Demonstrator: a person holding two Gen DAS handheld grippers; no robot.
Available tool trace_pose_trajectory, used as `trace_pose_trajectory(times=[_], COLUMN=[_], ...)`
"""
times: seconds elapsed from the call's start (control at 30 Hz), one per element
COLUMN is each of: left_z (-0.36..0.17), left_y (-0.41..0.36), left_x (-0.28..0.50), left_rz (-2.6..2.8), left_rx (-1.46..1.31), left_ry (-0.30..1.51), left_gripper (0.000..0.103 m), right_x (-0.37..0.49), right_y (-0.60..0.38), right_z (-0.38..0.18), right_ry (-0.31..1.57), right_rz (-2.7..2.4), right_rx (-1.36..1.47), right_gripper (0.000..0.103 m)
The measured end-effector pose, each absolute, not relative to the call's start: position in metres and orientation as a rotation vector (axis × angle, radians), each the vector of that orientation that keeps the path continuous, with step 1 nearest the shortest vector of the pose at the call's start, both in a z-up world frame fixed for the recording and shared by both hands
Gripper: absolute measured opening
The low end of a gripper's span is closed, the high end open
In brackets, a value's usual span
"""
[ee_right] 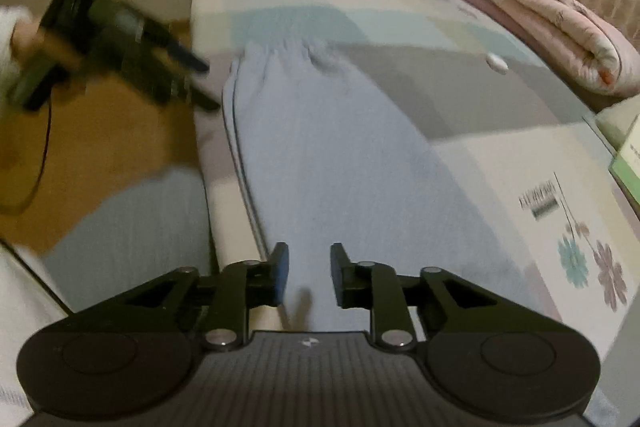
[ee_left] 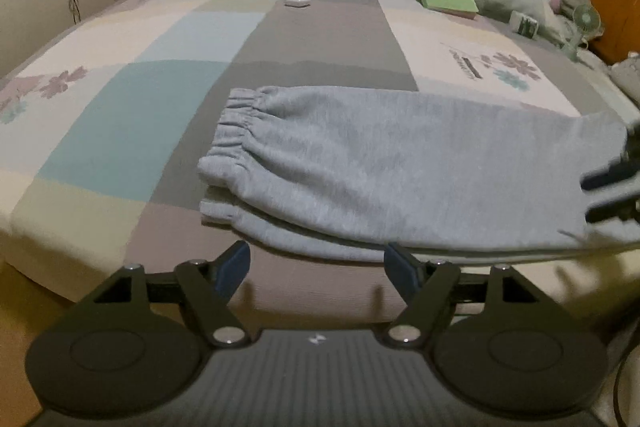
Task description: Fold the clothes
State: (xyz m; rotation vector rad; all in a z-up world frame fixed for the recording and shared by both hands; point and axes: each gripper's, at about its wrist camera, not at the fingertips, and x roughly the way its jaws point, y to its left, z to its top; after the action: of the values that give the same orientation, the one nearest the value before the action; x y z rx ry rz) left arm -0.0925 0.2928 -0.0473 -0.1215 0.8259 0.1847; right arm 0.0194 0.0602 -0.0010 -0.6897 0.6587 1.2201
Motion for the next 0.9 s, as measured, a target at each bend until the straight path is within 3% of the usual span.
trace_pose_trajectory(times=[0.43,0.7,0.8,0.9], left_z=[-0.012,-0.019,-0.023,-0.023], left_y=[0.34,0.351,0.353,0.354], left_x=[-0.113,-0.118,-0.119,-0.118], left_rz=[0.142,0.164,0.171,0.17], left_rx=[-0.113,-0.154,-0.165,-0.168], left_ry=[0.739,0.727,0.728,0.72], left_gripper=[0.083,0.083,0.083,0.083], right_x=[-0.007,-0.006,-0.005,-0.006], right_y=[0.213,0.255,0.254,0.25], right_z=[-0.024,-0.047,-0.053,-0.045], right_ry=[0.514,0.518,0.508,0.492], right_rz=[1.356,1.335,1.305,1.31], right_rx=[-0.752,-0.781,-0.802,-0.771], right_gripper=[0.031,0.03,0.007,0.005])
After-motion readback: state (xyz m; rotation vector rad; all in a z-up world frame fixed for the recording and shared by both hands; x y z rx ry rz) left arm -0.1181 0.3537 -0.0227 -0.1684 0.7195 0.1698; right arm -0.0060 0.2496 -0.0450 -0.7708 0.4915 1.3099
